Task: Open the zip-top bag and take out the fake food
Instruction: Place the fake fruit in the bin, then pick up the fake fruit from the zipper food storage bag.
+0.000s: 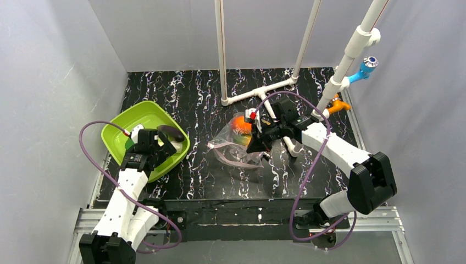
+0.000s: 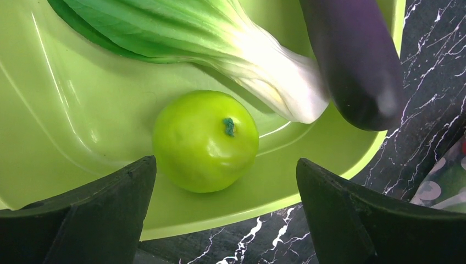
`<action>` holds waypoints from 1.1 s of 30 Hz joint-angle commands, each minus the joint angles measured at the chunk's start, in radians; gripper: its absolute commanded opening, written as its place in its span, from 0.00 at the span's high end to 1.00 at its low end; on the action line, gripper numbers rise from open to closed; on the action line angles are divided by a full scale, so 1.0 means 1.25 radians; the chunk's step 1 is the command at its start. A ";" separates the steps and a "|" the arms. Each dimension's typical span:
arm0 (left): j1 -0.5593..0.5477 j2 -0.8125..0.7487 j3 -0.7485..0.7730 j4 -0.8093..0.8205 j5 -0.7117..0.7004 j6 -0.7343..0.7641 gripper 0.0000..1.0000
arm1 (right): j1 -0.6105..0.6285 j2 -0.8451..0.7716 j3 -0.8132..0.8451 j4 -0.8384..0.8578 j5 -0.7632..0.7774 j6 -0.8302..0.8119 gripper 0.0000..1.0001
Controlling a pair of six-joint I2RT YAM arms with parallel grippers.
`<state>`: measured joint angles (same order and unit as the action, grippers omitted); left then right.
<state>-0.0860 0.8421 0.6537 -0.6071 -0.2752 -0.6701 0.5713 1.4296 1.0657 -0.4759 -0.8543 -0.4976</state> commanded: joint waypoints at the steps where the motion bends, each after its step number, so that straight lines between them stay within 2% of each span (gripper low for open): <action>1: 0.009 -0.024 0.029 -0.026 0.038 0.005 0.02 | -0.006 -0.013 0.003 -0.012 -0.009 -0.007 0.99; 11: 0.008 -0.116 0.031 0.010 0.260 0.089 0.02 | -0.007 -0.016 0.003 -0.012 -0.010 -0.008 0.99; 19: 0.008 -0.134 0.009 0.040 0.428 0.115 0.02 | -0.007 -0.017 0.003 -0.013 -0.011 -0.008 0.99; 26: 0.007 -0.157 -0.021 0.134 0.601 0.100 0.02 | -0.007 -0.017 0.003 -0.013 -0.010 -0.008 0.99; 33: -0.010 -0.193 -0.091 0.297 0.745 0.019 0.02 | -0.007 -0.014 0.003 -0.013 -0.010 -0.009 0.99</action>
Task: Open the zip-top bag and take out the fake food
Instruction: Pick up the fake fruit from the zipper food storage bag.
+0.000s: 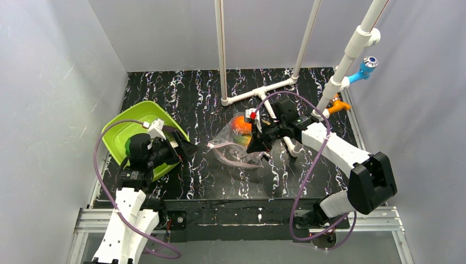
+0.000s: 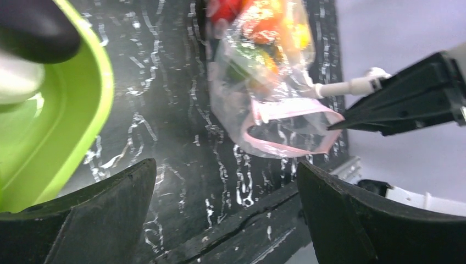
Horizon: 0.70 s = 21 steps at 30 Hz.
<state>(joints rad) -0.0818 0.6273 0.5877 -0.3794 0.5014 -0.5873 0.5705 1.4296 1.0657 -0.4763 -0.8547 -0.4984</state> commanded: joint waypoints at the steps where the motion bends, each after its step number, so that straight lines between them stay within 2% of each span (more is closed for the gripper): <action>1: -0.020 -0.030 -0.049 0.140 0.130 -0.061 0.03 | -0.006 -0.014 0.003 -0.013 -0.010 -0.007 0.99; 5: -0.077 -0.046 -0.084 0.220 0.133 -0.090 0.04 | -0.006 -0.019 0.006 -0.010 -0.022 0.007 0.99; 8: -0.154 -0.041 -0.096 0.265 0.089 -0.093 0.06 | -0.006 -0.028 0.005 0.007 -0.043 0.040 0.99; 14: -0.353 0.006 -0.146 0.454 -0.087 -0.123 0.16 | -0.001 -0.051 0.004 0.061 -0.069 0.137 0.99; 18: -0.452 0.065 -0.152 0.545 -0.202 -0.140 0.26 | 0.017 -0.067 0.002 0.117 -0.066 0.220 0.99; 21: -0.507 0.113 -0.149 0.589 -0.288 -0.161 0.29 | 0.030 -0.068 0.001 0.154 -0.044 0.279 0.99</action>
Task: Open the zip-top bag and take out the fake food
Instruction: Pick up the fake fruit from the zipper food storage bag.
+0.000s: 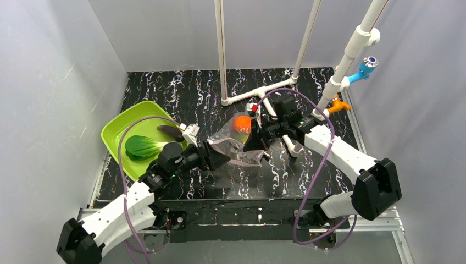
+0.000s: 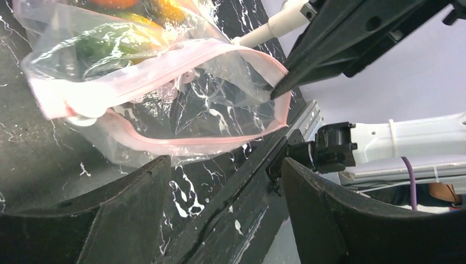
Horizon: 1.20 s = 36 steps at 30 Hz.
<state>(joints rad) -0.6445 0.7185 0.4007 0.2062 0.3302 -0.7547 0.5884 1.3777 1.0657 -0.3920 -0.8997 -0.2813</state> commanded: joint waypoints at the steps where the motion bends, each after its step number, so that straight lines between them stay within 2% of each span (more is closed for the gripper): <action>1: -0.076 0.056 0.001 0.134 -0.184 -0.040 0.29 | 0.019 -0.026 -0.001 0.098 -0.003 0.121 0.99; 5: -0.134 0.115 -0.001 0.181 -0.309 -0.091 0.35 | 0.036 -0.023 -0.005 0.129 0.018 0.171 0.99; 8: -0.156 0.152 0.026 0.137 -0.381 -0.126 0.44 | 0.049 -0.037 -0.004 0.142 0.016 0.193 0.99; 14: -0.172 0.168 0.070 0.019 -0.476 -0.176 0.44 | 0.077 -0.048 0.029 0.133 0.029 0.218 0.99; 20: -0.176 0.183 0.078 0.008 -0.491 -0.203 0.42 | 0.091 -0.067 0.048 0.116 0.042 0.218 0.99; 24: -0.177 0.244 0.088 0.051 -0.480 -0.213 0.41 | 0.083 -0.067 0.016 0.125 0.133 0.176 0.99; 36: -0.177 0.467 0.168 0.193 -0.517 -0.191 0.40 | -0.036 -0.054 -0.021 0.139 0.312 0.142 0.99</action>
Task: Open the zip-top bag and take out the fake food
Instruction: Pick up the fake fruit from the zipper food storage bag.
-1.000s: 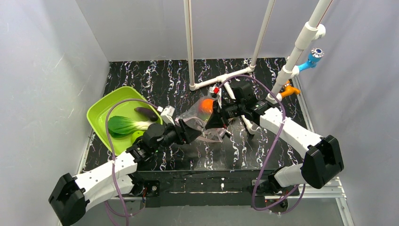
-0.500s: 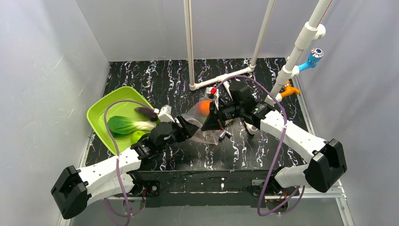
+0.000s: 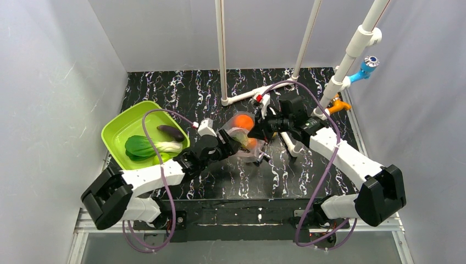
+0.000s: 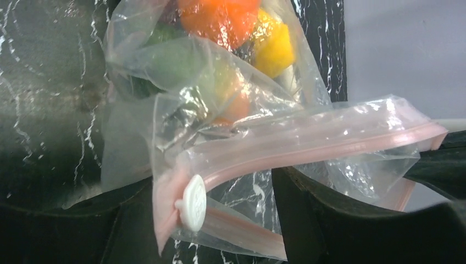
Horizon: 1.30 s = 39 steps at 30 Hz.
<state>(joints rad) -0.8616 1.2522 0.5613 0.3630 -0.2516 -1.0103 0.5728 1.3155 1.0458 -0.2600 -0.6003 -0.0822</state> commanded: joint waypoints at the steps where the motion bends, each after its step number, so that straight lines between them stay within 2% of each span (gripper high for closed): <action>1: -0.003 0.056 0.044 0.085 -0.055 0.012 0.39 | -0.025 -0.003 -0.007 0.036 0.090 -0.019 0.99; 5: -0.003 0.127 0.084 0.092 -0.066 -0.009 0.39 | -0.028 0.007 -0.011 0.046 0.144 -0.027 0.99; 9: -0.003 0.189 0.138 0.012 -0.100 -0.084 0.38 | -0.030 0.007 -0.014 0.048 0.125 -0.026 0.99; 14: -0.003 0.230 0.153 0.007 -0.130 -0.158 0.36 | -0.030 0.006 -0.017 0.048 0.112 -0.026 0.99; 18: -0.003 0.247 0.193 -0.080 -0.168 -0.218 0.33 | -0.030 0.010 -0.016 0.045 0.097 -0.027 0.99; 26: 0.003 0.260 0.126 0.087 -0.152 -0.158 0.34 | -0.028 0.021 -0.006 0.014 0.037 -0.062 0.98; 27: 0.007 0.262 0.113 0.110 -0.148 -0.156 0.35 | -0.029 0.020 -0.006 0.011 0.029 -0.066 0.95; 30: 0.017 0.262 0.078 0.167 -0.149 -0.142 0.49 | -0.028 0.023 -0.007 0.003 0.014 -0.082 0.83; 33: 0.026 0.255 0.075 0.156 -0.146 -0.127 0.72 | -0.022 0.032 -0.005 -0.002 0.019 -0.090 0.70; 36: 0.027 0.237 0.086 0.130 -0.147 -0.093 0.79 | -0.006 0.049 -0.002 -0.008 0.031 -0.096 0.58; 39: 0.027 0.216 0.094 0.106 -0.147 -0.067 0.83 | 0.015 0.069 0.003 -0.011 0.051 -0.098 0.52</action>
<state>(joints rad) -0.8314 1.5764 0.6601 0.5209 -0.3862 -1.1645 0.5667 1.3674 1.0317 -0.2661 -0.5499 -0.1905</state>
